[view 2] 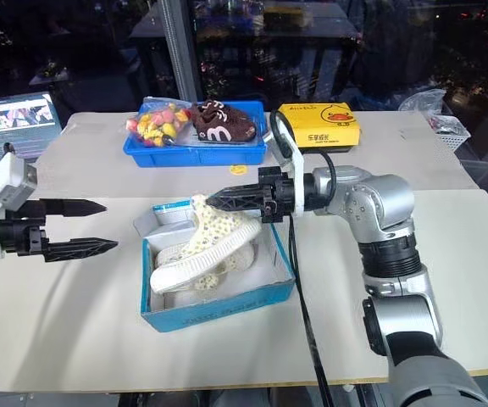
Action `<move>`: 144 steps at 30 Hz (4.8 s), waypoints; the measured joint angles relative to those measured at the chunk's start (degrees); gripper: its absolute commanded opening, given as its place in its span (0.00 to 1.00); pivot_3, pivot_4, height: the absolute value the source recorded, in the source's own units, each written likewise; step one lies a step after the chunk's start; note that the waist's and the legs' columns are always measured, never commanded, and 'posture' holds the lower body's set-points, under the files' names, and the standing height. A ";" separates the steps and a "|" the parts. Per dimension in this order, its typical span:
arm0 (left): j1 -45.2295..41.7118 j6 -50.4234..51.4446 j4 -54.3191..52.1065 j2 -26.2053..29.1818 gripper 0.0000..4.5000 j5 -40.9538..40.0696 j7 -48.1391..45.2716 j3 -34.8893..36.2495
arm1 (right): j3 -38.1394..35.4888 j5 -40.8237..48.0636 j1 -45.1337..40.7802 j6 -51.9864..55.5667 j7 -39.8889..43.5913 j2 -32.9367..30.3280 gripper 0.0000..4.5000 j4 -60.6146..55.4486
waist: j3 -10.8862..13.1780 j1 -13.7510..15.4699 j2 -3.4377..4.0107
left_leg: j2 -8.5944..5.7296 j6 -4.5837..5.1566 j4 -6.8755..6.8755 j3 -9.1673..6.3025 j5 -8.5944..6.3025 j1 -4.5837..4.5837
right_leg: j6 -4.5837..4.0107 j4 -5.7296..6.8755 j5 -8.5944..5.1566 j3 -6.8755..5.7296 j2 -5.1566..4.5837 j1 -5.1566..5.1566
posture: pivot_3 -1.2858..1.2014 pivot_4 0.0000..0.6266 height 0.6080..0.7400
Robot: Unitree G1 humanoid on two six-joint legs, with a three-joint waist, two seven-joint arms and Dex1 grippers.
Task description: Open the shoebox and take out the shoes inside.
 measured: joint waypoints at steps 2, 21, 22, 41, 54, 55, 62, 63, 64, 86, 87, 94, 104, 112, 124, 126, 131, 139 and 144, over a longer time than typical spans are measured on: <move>0.00 0.00 0.04 0.00 1.00 0.00 -0.12 -0.02 | -1.02 1.61 -1.21 0.34 0.20 -1.27 0.00 -0.01 | 0.00 0.11 0.00 | 0.00 0.00 0.00 0.00 0.00 0.00 | 0.00 -0.01 0.00 -0.01 0.00 0.01 | 0.52 0.24 1.00; -4.57 0.05 0.57 -1.83 1.00 0.01 -0.28 -5.22 | 0.52 -25.61 -3.83 -30.72 -1.59 -24.94 0.00 34.86 | 0.02 -0.33 0.02 | -0.03 0.00 -0.02 0.15 0.00 0.04 | 0.02 -0.05 -0.02 0.17 -0.01 -0.02 | 0.52 0.24 1.00; -5.58 0.05 1.00 -1.95 1.00 0.07 -0.31 -6.11 | 2.06 -29.10 -3.33 -36.36 -4.30 -24.98 0.00 39.32 | 0.02 -0.22 0.03 | -0.04 0.00 -0.02 0.15 0.00 0.04 | 0.03 -0.05 -0.03 0.17 -0.01 -0.01 | 0.52 0.24 1.00; -8.12 0.21 2.04 -2.02 1.00 0.93 -1.65 -7.61 | -4.02 -30.32 -2.45 -41.58 -0.03 -24.21 0.87 43.39 | 0.18 -1.51 0.28 | -0.14 0.01 0.00 0.21 0.01 0.14 | 0.18 -0.01 -0.01 0.35 -0.07 0.09 | 0.52 0.24 1.00; -9.66 -0.02 3.35 -2.17 1.00 2.37 -2.38 -10.28 | 15.51 -17.35 6.62 -19.73 9.79 -13.34 0.87 -7.45 | 0.07 -0.67 0.10 | -0.08 0.00 0.35 0.17 -0.01 -0.06 | 0.51 0.00 -0.11 0.30 -0.02 0.07 | 0.52 0.24 1.00; -9.57 -0.01 3.33 -2.17 1.00 2.39 -2.36 -10.20 | 16.98 -18.55 6.49 -20.18 9.92 -12.94 0.87 -7.85 | 0.06 -0.35 0.09 | -0.08 0.01 0.37 0.17 -0.02 -0.06 | 0.46 -0.02 -0.07 0.29 -0.02 0.09 | 0.52 0.24 1.00; -6.50 0.13 1.90 -2.16 1.00 2.16 -1.76 -8.39 | 21.12 -23.14 5.29 -24.01 10.92 -10.43 0.87 -3.40 | 0.06 0.01 0.09 | -0.06 0.01 0.39 0.18 -0.02 -0.03 | 0.34 0.00 -0.01 0.28 -0.02 0.09 | 0.52 0.24 1.00; -5.99 0.16 1.71 -2.16 1.00 2.04 -1.63 -8.22 | 21.22 -23.62 5.01 -24.49 11.23 -10.39 0.87 -2.34 | 0.06 0.01 0.09 | -0.06 0.01 0.39 0.18 -0.02 -0.03 | 0.31 0.00 0.02 0.28 -0.02 0.09 | 0.52 0.24 1.00; -5.61 0.19 1.68 -2.16 1.00 2.00 -1.56 -8.01 | 21.41 -24.26 4.75 -24.84 11.40 -10.36 0.87 -1.41 | 0.06 0.00 0.09 | -0.06 0.01 0.39 0.17 -0.02 -0.03 | 0.29 0.00 0.03 0.28 -0.01 0.09 | 0.52 0.24 1.00; -4.00 0.20 0.68 -2.16 1.00 1.88 -0.44 -6.38 | 25.03 -32.57 4.99 -25.87 10.09 -6.40 0.47 2.78 | 0.05 -0.29 0.07 | -0.03 0.01 0.39 0.17 -0.02 0.03 | 0.27 0.03 0.04 0.28 0.02 0.10 | 0.52 0.24 1.00; -4.00 0.20 0.68 -2.15 1.00 1.88 -0.44 -6.38 | 24.97 -32.55 4.99 -25.67 9.92 -6.25 0.41 2.83 | 0.05 -0.30 0.07 | -0.03 0.01 0.39 0.17 -0.02 0.03 | 0.27 0.04 0.04 0.28 0.02 0.10 | 0.52 0.24 1.00; -4.06 0.13 0.78 -2.16 1.00 1.92 -0.45 -6.39 | 24.67 -32.08 4.99 -23.80 9.17 -6.13 0.13 2.13 | 0.05 -0.20 0.07 | -0.04 0.01 0.38 0.18 -0.02 0.01 | 0.27 0.03 0.04 0.28 0.01 0.09 | 0.52 0.24 1.00; -4.59 -0.02 1.21 -2.19 1.00 1.98 -0.44 -6.41 | 10.92 -18.58 1.52 -13.27 7.86 -2.24 0.13 2.09 | 0.06 -0.06 0.07 | -0.04 0.01 0.38 0.16 -0.02 -0.02 | 0.26 0.04 0.05 0.27 0.00 0.09 | 0.52 0.24 1.00; -6.14 -1.16 1.26 -2.24 1.00 1.62 -0.41 -6.39 | 3.99 -11.82 -0.07 -6.66 3.69 -2.05 0.13 4.90 | 0.06 0.00 0.07 | -0.05 0.01 0.38 0.15 -0.02 -0.06 | 0.26 0.02 0.05 0.25 -0.01 0.07 | 0.52 0.24 1.00; -6.77 -1.13 2.02 -2.31 1.00 2.04 -0.83 -8.61 | -10.58 -9.25 -4.39 -5.98 -0.07 -14.98 0.13 12.87 | 0.09 -0.44 0.08 | -0.07 0.04 0.34 0.21 -0.04 -0.04 | 0.27 -0.04 0.05 0.29 -0.04 0.07 | 0.52 0.24 1.00; -6.91 -1.14 2.02 -2.37 1.00 2.04 -1.06 -8.79 | -12.65 -8.42 -4.29 -3.79 -3.63 -14.95 0.13 15.10 | 0.08 -0.76 0.08 | -0.07 0.04 0.34 0.24 -0.03 -0.01 | 0.27 -0.02 0.05 0.34 -0.02 0.08 | 0.52 0.24 1.00; -7.02 -1.16 2.09 -2.62 1.00 2.11 -1.13 -8.81 | -17.70 -7.35 2.79 4.26 -13.71 -13.28 0.13 16.43 | 0.07 -0.06 0.05 | -0.09 0.06 0.35 0.23 -0.05 -0.08 | 0.27 -0.05 0.05 0.33 -0.04 0.09 | 0.52 0.24 1.00; -7.03 -1.17 2.06 -3.52 1.00 2.22 -1.13 -9.19 | -20.85 -7.43 12.69 9.39 -24.57 -9.54 0.13 20.13 | 0.09 -0.12 0.09 | -0.12 0.06 0.37 0.25 -0.04 -0.08 | 0.29 -0.04 0.06 0.37 -0.05 0.07 | 0.52 0.24 1.00; -7.03 -1.17 2.05 -3.60 1.00 2.29 -1.17 -9.25 | -22.39 -7.99 13.56 9.44 -28.24 -9.27 0.53 24.54 | 0.09 -0.15 0.09 | -0.12 0.06 0.37 0.26 -0.04 -0.04 | 0.30 -0.04 0.06 0.38 -0.04 0.10 | 0.52 0.24 1.00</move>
